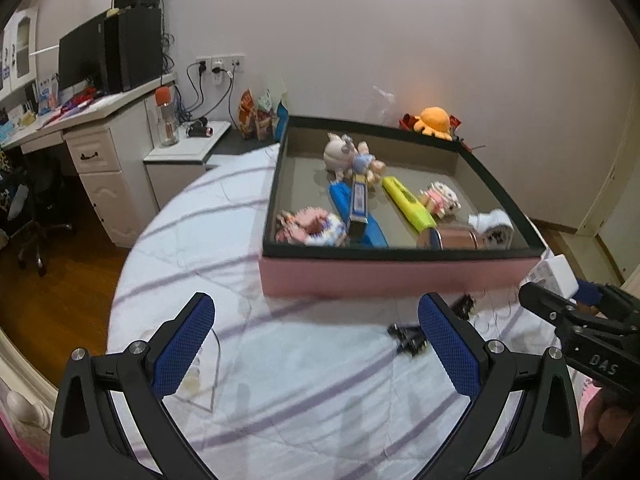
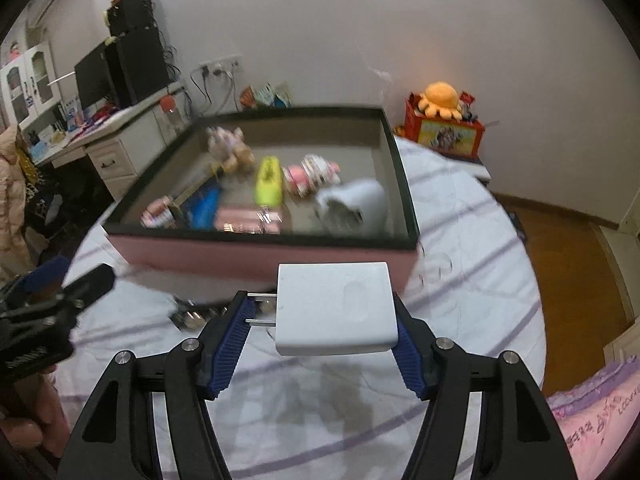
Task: Organize rigid objects
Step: 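Carry the white charger plug into the box and open the right gripper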
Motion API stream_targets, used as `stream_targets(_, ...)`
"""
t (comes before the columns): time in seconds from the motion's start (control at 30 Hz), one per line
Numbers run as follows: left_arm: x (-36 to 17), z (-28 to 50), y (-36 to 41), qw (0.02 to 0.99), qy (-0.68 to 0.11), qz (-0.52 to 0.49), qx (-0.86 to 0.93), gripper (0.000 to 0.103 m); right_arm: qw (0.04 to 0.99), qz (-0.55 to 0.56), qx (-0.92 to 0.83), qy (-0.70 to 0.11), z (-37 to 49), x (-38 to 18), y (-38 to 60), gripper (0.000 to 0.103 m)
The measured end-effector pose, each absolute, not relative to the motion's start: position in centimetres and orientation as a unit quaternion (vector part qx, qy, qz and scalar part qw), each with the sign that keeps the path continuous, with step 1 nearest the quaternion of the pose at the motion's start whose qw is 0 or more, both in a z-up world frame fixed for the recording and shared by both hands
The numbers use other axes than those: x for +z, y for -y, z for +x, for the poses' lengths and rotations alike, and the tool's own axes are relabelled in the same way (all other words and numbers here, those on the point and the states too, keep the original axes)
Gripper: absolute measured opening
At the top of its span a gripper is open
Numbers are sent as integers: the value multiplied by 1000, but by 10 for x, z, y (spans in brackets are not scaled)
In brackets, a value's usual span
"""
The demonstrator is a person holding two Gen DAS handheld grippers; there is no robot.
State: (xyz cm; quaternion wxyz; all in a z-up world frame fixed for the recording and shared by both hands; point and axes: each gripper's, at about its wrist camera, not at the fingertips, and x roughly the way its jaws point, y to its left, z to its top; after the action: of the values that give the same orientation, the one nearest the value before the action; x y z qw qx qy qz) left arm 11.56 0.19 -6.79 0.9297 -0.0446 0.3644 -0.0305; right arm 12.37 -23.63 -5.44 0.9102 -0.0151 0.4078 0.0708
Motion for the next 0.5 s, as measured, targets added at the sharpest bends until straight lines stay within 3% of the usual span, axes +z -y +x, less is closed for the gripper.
stream_targets(0.5,-47,185,-17,942,-334,-38,3,103,910,-26,90,-405,215,-39,204,67)
